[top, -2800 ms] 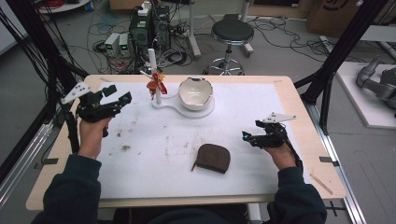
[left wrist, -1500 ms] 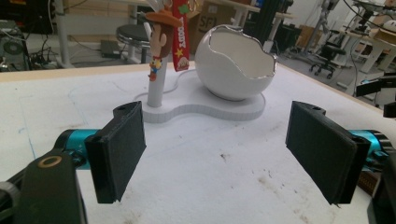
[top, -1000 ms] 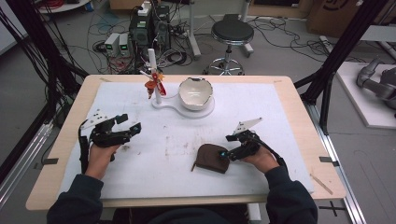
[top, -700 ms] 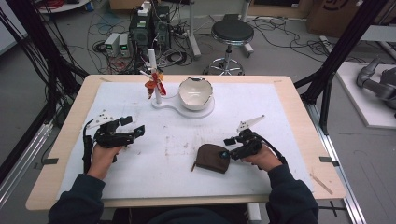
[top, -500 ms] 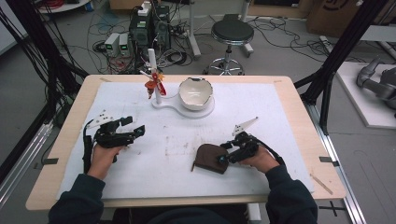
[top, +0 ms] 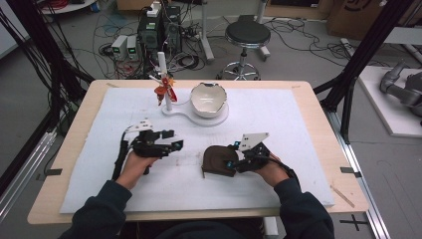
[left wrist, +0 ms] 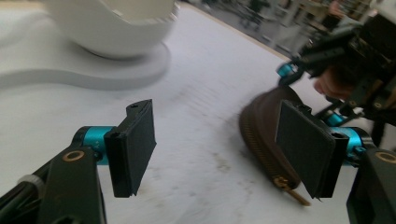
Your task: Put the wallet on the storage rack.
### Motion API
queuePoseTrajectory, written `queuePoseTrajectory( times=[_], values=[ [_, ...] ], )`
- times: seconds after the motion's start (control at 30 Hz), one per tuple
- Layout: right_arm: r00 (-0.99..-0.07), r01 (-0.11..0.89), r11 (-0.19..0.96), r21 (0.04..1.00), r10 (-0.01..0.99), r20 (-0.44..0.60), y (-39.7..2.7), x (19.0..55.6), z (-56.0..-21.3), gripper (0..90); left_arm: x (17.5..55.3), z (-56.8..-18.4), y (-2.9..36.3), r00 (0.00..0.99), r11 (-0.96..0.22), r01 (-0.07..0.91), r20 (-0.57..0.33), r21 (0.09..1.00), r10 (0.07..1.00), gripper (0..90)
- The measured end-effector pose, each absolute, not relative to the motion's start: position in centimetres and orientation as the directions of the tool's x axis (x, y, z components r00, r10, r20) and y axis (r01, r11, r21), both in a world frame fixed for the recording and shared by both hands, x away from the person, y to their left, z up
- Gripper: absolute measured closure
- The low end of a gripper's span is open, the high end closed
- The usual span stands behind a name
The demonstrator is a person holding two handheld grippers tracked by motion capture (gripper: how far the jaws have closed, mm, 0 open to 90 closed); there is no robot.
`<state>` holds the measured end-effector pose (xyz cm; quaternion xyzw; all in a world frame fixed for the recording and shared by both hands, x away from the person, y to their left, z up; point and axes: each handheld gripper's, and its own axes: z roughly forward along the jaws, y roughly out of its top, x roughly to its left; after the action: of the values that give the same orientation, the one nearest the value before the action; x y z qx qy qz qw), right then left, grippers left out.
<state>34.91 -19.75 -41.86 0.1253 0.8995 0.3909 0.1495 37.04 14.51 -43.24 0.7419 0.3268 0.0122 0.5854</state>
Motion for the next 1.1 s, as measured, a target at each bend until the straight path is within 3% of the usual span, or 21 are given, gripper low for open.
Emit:
queuePoseTrajectory(
  times=[0.27, 0.3, 0.33, 0.4, 0.5, 0.57, 0.7, 0.83, 0.9, 0.97, 1.0, 1.03, 1.1],
  values=[
    [-0.924, 0.066, 0.649, 0.758, 0.327, -0.200, -19.5, 35.0, -41.8, 49.2, 38.4, -45.0, 9.6, 0.808, -0.229, 0.556, -0.455, 0.799, 0.375, 28.9],
    [-0.925, 0.076, 0.647, 0.758, 0.330, -0.189, -19.4, 35.2, -41.8, 49.1, 38.4, -45.1, 9.2, 0.814, -0.235, 0.555, -0.463, 0.798, 0.351, 33.7],
    [-0.926, 0.089, 0.644, 0.760, 0.335, -0.176, -19.4, 35.3, -41.9, 48.8, 38.3, -45.0, 8.9, 0.825, -0.247, 0.540, -0.447, 0.805, 0.346, 43.5],
    [-0.924, 0.132, 0.638, 0.759, 0.357, -0.138, -19.4, 35.6, -42.0, 47.8, 38.1, -44.9, 8.6, 0.846, -0.289, 0.493, -0.377, 0.820, 0.376, 51.9],
    [-0.916, 0.191, 0.623, 0.759, 0.391, -0.091, -19.5, 36.0, -42.4, 43.4, 38.2, -44.8, 8.9, 0.857, -0.308, 0.482, -0.368, 0.820, 0.361, 65.7],
    [-0.903, 0.255, 0.594, 0.763, 0.428, -0.032, -19.6, 36.5, -42.8, 34.8, 38.0, -44.7, 9.0, 0.867, -0.318, 0.464, -0.350, 0.827, 0.355, 66.3],
    [-0.891, 0.355, 0.543, 0.761, 0.444, 0.099, -20.1, 37.4, -43.2, 30.0, 37.8, -44.3, 9.0, 0.884, -0.319, 0.429, -0.320, 0.845, 0.341, 67.8],
    [-0.865, 0.449, 0.491, 0.747, 0.449, 0.224, -20.7, 38.1, -43.7, 21.5, 37.1, -43.5, 9.0, 0.922, -0.320, 0.333, -0.235, 0.887, 0.309, 69.8],
    [-0.855, 0.486, 0.475, 0.734, 0.432, 0.287, -20.8, 38.5, -44.1, 21.4, 36.8, -42.9, 9.3, 0.933, -0.292, 0.285, -0.195, 0.913, 0.302, 78.6],
    [-0.852, 0.497, 0.474, 0.727, 0.424, 0.306, -20.7, 38.6, -44.2, 23.1, 36.8, -42.7, 9.3, 0.935, -0.292, 0.277, -0.188, 0.915, 0.299, 80.6],
    [-0.857, 0.491, 0.479, 0.727, 0.413, 0.307, -20.7, 38.7, -44.3, 29.4, 36.8, -42.8, 9.3, 0.934, -0.311, 0.278, -0.179, 0.909, 0.310, 80.4],
    [-0.858, 0.498, 0.481, 0.721, 0.393, 0.330, -20.7, 38.7, -44.3, 42.5, 36.9, -43.0, 9.3, 0.930, -0.328, 0.289, -0.183, 0.899, 0.318, 80.0],
    [-0.866, 0.493, 0.492, 0.718, 0.363, 0.345, -20.6, 38.6, -44.3, 48.9, 37.1, -43.2, 9.3, 0.923, -0.333, 0.315, -0.205, 0.889, 0.324, 78.9]
  ],
)
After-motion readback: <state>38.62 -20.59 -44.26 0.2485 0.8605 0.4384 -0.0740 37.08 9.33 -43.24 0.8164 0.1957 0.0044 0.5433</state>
